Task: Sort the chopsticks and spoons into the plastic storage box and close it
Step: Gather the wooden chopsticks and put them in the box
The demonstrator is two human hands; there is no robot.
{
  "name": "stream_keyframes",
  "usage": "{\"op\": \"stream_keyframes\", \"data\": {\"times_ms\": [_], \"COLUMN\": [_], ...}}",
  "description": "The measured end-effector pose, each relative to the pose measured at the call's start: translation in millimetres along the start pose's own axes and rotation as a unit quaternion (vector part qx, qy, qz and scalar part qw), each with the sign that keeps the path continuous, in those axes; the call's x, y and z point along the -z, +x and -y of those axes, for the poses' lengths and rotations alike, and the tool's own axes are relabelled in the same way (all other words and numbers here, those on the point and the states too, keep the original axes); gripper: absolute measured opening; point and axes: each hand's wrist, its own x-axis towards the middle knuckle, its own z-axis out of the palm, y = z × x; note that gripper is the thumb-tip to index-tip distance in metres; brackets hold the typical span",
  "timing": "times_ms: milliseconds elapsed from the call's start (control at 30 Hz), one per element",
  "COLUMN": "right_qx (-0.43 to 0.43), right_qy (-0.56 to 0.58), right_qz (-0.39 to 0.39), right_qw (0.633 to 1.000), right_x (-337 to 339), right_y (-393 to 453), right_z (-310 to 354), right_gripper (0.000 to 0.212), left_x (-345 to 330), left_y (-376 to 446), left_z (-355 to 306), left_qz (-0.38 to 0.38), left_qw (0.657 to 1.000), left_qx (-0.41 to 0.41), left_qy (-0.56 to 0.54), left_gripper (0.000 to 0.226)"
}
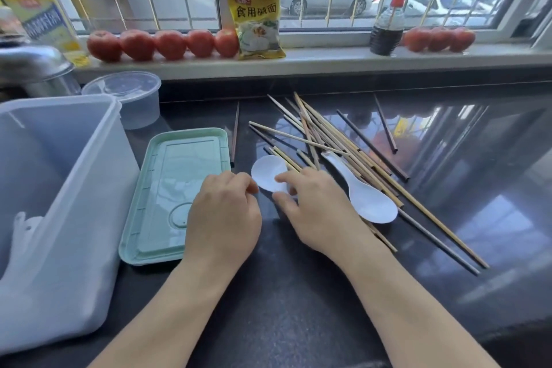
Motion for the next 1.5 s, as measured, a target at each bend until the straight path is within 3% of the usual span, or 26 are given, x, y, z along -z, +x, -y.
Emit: {"op": "stream_keyframes", "data": {"times_ms": [100,167,367,533,1033,1233,1367,1500], "right_qx": [-0.025,-0.075,-0.138,-0.145,-0.138,-0.107,-0.119,-0.106], "right_qy": [-0.006,-0.030,-0.142,-0.191,-0.211,-0.210,-0.203,-0.238], "right_qz": [-0.128,-0.158,-0.038,-0.072,-0.031,-0.006,-0.009,-0.029], "right_qw": [0.991,0.984,0.980,0.968,0.967,0.972,0.972,0.965], "right_x": [6.2,14.7,12.3,12.5,10.4,11.0,6.5,1.3], "right_y": [5.8,7.3,3.4,0.9,-0.2,0.2,-1.7,-0.8], "right_z": [-11.3,-24.0,-17.1,-14.1,-3.5,4.6,7.0,9.8], "right_gripper": [0.018,0.015,0.031,0.031,0.006,0.019,0.008,0.010], "left_x": [2.3,3.6,4.2,5.3,2.6,2.1,2.0,-0.7], "left_y": [-0.3,1.0,3.3,2.1,1.5,1.5,0.4,0.6], "left_z": [-0.7,1.9,9.9,7.8,8.9,6.5,7.1,9.7], "left_qz": [-0.011,-0.018,0.006,-0.004,-0.006,-0.038,-0.036,-0.034], "left_qw": [1.000,1.000,0.999,1.000,1.000,0.999,0.999,0.999], "left_qx": [0.002,0.009,0.032,0.026,0.024,0.005,0.001,-0.019], "left_qy": [0.012,0.015,0.027,-0.001,-0.012,-0.025,-0.033,-0.031], "left_gripper": [0.032,0.033,0.026,0.038,0.020,0.019,0.019,0.024]}}
